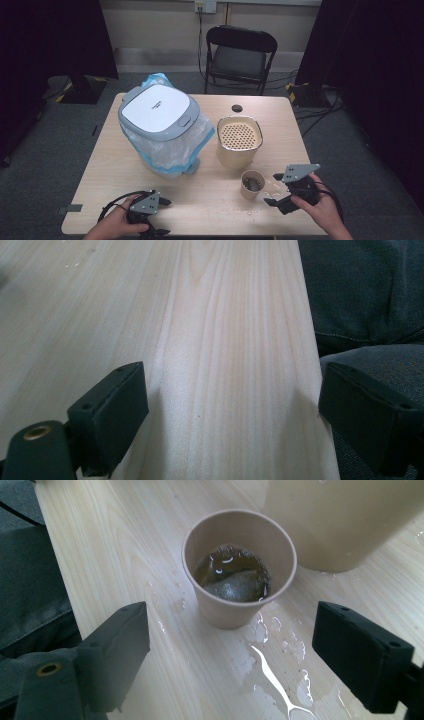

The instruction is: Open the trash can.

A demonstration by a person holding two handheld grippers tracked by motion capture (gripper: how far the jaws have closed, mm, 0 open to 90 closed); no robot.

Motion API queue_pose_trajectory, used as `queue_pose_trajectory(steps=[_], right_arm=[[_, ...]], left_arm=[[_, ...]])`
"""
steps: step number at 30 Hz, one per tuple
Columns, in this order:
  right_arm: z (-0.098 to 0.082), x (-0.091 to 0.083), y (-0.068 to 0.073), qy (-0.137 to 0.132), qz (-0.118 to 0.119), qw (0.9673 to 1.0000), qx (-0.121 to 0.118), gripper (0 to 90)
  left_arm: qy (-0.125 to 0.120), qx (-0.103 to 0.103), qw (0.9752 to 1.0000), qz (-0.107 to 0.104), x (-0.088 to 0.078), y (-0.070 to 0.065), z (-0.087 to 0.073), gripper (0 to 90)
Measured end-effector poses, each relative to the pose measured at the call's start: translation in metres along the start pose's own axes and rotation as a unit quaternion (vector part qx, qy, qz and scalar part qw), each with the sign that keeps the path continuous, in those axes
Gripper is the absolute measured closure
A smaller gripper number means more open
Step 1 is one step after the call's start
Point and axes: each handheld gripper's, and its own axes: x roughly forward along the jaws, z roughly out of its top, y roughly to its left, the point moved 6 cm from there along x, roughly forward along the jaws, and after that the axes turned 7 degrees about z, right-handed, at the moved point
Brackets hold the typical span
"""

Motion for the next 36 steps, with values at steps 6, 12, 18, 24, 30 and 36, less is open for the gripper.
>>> queue_pose_trajectory(steps=[6, 12, 18, 24, 30, 36], right_arm=[[0.011, 0.001, -0.001, 0.008, 0.002, 1.0000, -0.002, 14.5], [0.025, -0.001, -0.003, 0.009, 0.003, 1.0000, -0.002, 14.5], [0.039, -0.001, -0.005, 0.009, 0.005, 0.9999, -0.009, 14.5], [0.054, -0.001, -0.008, 0.006, 0.006, 0.9998, -0.019, 14.5], [0.067, 0.000, -0.010, 0.005, 0.008, 0.9996, -0.025, 14.5], [0.081, 0.004, -0.011, 0.007, 0.009, 0.9994, -0.032, 14.5]], left_arm=[[0.001, -0.002, 1.0000, -0.001, 0.000, 0.000, 0.000, 11.6], [0.003, 0.005, 1.0000, 0.000, 0.000, 0.000, 0.000, 11.0], [0.002, 0.008, 1.0000, 0.002, 0.001, 0.000, 0.000, 10.7], [0.003, 0.008, 1.0000, 0.002, 0.001, 0.000, 0.000, 10.7], [0.004, 0.008, 1.0000, 0.001, 0.000, 0.000, 0.000, 10.8], [0.003, 0.008, 1.0000, 0.002, 0.001, 0.000, 0.000, 10.8]])
